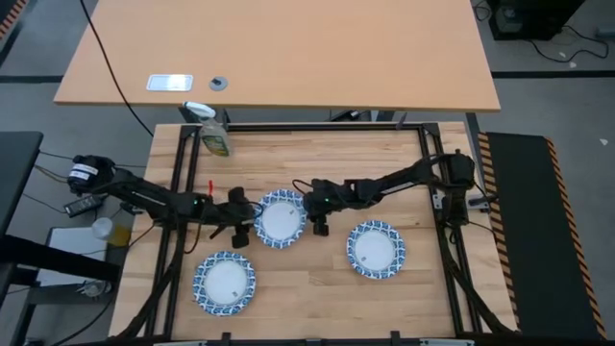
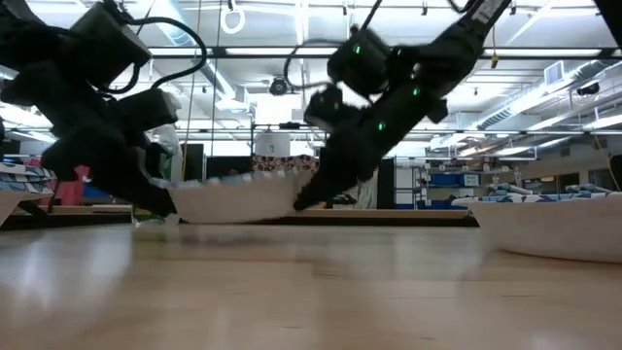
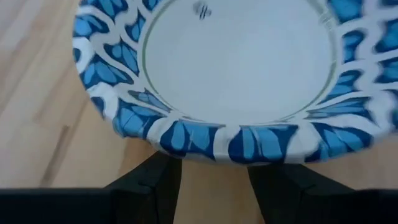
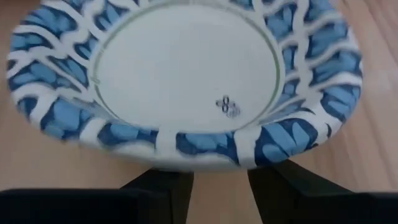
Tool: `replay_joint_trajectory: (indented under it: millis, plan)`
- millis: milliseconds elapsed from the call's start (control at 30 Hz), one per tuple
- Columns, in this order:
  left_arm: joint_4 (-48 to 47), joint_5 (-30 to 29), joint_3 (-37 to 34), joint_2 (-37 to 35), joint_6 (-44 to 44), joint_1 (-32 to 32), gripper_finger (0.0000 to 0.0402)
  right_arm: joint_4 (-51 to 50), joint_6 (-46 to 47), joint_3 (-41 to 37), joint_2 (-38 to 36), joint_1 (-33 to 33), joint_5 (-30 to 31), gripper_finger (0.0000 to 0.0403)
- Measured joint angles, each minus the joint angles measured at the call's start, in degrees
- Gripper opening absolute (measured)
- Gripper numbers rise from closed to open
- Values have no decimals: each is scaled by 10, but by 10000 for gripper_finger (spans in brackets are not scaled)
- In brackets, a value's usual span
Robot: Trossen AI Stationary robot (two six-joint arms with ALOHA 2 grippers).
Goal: Nest bowls inside each other
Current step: Stack the blue patterned bowl on top of the blue patterned bowl
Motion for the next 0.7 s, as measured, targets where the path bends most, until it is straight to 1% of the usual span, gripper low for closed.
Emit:
replay_joint_trajectory:
  millis: [100, 167, 233, 367, 500, 633, 700]
  plan:
    - [-39, 0, 15, -16, -20, -21, 181, 5, 11, 0, -10, 19, 0, 153]
    - [-66, 0, 37, -27, -35, -38, 181, 3, 17, 1, -10, 32, 0, 153]
    - [-124, 0, 63, -44, -53, -57, 181, 6, 24, 10, -8, 46, 2, 153]
    - [-215, 0, 110, -63, -96, -104, 181, 9, 25, 33, -8, 76, 28, 153]
    - [-290, 0, 149, -64, -157, -161, 181, 15, 29, 66, -8, 102, 32, 153]
    - [-346, -19, 186, -68, -234, -234, 181, 12, 30, 91, -8, 130, 45, 153]
    - [-354, -28, 200, -67, -277, -274, 181, 23, 30, 100, -8, 143, 47, 153]
